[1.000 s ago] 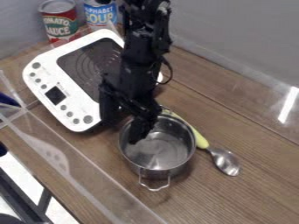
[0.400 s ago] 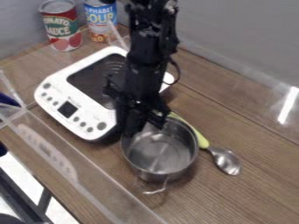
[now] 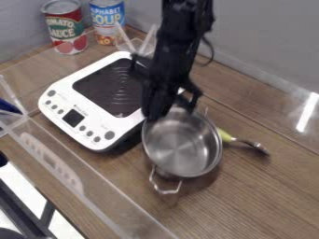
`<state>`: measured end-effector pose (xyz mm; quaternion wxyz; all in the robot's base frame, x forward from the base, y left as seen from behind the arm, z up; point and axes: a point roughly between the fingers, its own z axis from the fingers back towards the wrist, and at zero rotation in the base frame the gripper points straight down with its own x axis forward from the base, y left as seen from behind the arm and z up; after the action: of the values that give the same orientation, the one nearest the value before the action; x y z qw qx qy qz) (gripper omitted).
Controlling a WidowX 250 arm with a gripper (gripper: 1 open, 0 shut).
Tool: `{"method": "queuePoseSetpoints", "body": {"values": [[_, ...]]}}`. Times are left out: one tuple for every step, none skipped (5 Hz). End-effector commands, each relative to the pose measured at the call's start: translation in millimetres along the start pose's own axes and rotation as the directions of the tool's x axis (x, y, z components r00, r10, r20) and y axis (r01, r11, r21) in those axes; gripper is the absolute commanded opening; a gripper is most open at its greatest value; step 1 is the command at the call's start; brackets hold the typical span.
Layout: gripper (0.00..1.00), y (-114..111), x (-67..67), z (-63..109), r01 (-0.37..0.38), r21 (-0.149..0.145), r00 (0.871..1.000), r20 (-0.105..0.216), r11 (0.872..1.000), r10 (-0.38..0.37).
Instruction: Put silver pot on the white and black stove top
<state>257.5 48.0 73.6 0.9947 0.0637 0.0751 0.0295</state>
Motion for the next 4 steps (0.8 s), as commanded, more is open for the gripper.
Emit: {"method": "queuePoseSetpoints", "body": {"values": [[0.0, 9, 14.7, 38.0, -0.023, 0.032, 0.999, 0.041, 0.999, 0.021], [0.0, 21, 19.8, 53.4, -0.062, 0.048, 0.998, 0.036, 0.997, 0.06], [0.0, 28, 21.5, 65.9, -0.093, 0.062, 0.995, 0.036, 0.994, 0.091], [0.0, 27, 20.6, 80.6, -0.061, 0.082, 0.997, 0.052, 0.995, 0.057]]}}
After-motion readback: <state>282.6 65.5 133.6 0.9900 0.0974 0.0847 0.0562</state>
